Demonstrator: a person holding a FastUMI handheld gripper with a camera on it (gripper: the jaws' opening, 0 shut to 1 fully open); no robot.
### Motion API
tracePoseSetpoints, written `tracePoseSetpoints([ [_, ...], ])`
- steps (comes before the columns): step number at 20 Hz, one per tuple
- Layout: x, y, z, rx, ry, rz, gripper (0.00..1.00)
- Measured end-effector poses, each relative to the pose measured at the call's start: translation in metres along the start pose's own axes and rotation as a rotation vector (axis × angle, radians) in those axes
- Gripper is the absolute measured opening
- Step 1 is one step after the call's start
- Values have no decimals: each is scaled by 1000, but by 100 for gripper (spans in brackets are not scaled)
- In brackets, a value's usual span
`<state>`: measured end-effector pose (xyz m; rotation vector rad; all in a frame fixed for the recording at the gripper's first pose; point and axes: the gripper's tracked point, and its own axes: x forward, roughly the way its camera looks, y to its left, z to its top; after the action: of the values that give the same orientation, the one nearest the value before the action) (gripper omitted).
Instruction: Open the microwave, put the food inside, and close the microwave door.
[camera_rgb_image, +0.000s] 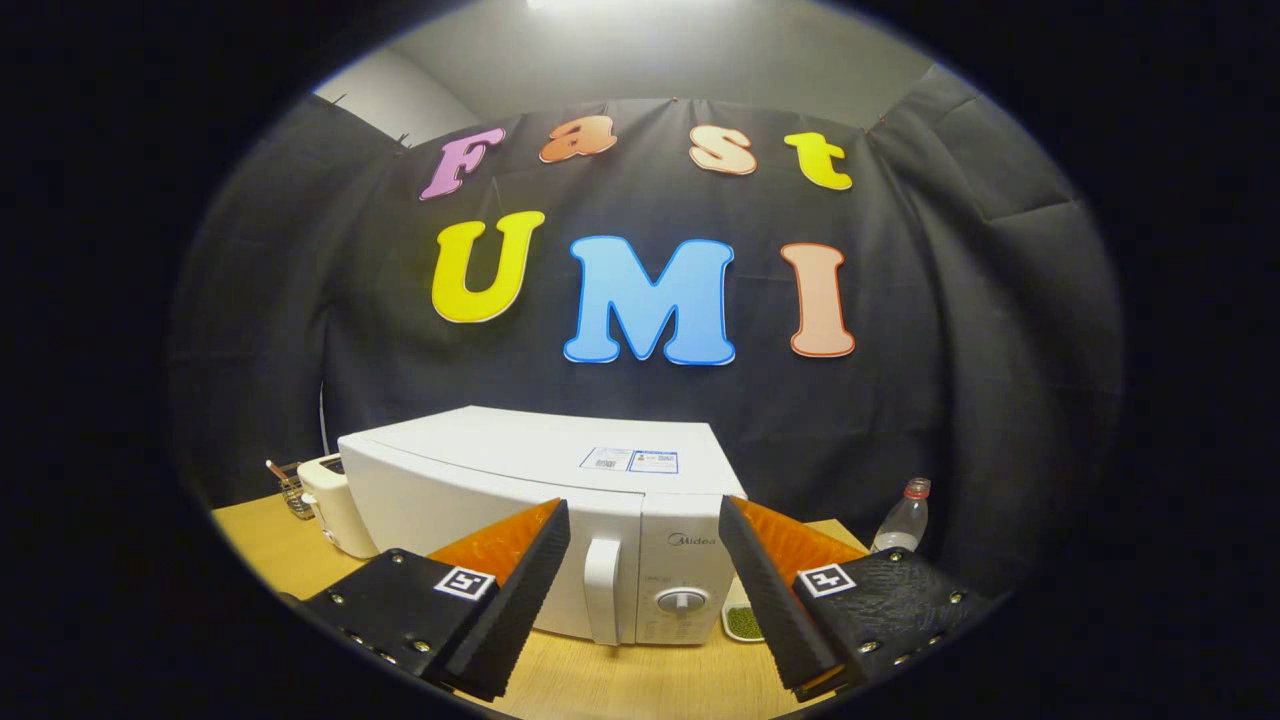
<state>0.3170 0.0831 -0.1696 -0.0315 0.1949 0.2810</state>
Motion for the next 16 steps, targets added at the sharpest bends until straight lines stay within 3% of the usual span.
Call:
tracePoseSetpoints([
  [8, 34, 17, -60, 13, 137, 44, 91],
  [10, 38, 22, -70, 30, 166, 52, 81],
  [11, 43, 22, -74, 37, 175, 44, 81],
  [13, 43, 26, -75, 76, 186, 42, 55],
  [15, 48, 35, -82, 99, 208, 48, 54],
  [16, 45, 31, -83, 92, 206, 28, 41],
])
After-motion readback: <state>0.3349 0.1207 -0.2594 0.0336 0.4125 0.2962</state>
